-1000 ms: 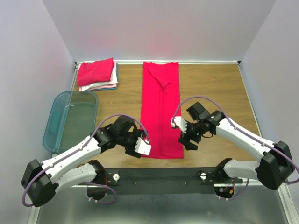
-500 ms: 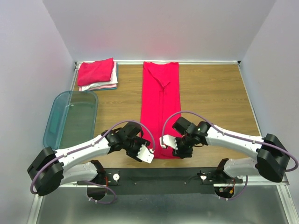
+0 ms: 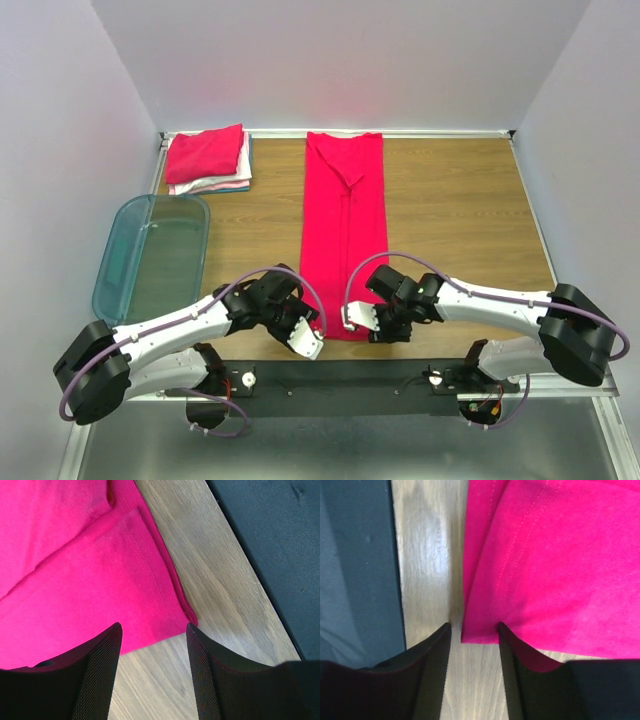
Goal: Fold and stack the t-shirts
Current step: Grab the bottom of the folded rectangular tshirt with both arms
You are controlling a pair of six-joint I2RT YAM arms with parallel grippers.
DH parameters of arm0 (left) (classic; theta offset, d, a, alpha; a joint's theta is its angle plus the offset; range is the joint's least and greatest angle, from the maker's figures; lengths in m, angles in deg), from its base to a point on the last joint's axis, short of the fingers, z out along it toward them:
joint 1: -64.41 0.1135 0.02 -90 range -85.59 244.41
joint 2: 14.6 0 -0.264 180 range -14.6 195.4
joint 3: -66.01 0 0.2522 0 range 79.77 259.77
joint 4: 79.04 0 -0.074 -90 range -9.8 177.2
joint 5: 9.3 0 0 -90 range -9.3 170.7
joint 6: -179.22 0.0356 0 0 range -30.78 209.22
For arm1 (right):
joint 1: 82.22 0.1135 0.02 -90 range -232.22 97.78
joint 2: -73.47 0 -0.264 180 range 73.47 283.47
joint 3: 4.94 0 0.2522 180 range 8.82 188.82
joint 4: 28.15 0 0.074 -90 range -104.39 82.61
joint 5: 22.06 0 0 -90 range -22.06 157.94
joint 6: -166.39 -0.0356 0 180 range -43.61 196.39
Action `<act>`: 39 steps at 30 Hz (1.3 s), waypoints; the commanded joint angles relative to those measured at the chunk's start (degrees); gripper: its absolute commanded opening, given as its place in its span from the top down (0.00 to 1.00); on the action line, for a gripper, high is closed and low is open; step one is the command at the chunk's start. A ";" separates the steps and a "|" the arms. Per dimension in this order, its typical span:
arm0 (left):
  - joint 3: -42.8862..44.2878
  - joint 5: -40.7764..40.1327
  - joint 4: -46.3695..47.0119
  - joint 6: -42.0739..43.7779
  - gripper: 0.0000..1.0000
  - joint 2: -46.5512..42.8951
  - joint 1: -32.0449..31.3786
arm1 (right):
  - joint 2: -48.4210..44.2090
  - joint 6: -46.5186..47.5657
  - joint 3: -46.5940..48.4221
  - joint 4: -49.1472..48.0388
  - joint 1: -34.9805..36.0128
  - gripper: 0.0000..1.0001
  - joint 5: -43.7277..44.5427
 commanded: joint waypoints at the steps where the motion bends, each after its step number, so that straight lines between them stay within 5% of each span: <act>1: -0.21 0.01 0.22 1.57 0.39 -0.55 -0.37 | 0.72 -0.11 -1.97 -3.25 0.90 0.52 1.67; 10: -0.12 -2.53 -0.31 6.23 0.44 3.75 -4.68 | 2.91 -1.08 -3.81 -4.83 1.34 0.76 2.99; 22: 3.39 -6.41 -4.18 7.20 0.56 12.72 -6.97 | 2.39 -1.17 -4.34 -4.74 1.25 0.86 2.72; 24: 3.57 -5.88 -4.09 6.85 0.61 13.16 -6.97 | 2.47 -1.52 -4.17 -4.74 1.34 0.99 2.90; 25: 3.66 -5.88 -4.09 6.76 0.61 13.25 -6.88 | 2.47 -1.52 -4.08 -4.74 1.34 0.99 2.90; 27: 3.92 -5.09 -4.26 6.49 0.82 13.07 -6.97 | 1.51 -1.87 -3.82 -4.57 1.34 0.99 2.90; 31: 5.68 -2.90 -3.74 3.26 1.00 9.39 -6.88 | -2.17 -2.40 -3.46 -4.48 1.34 0.99 3.34; 39: 8.67 -1.13 -2.42 -1.42 1.00 3.06 -4.78 | -3.85 -2.66 1.44 -3.95 0.99 1.00 7.11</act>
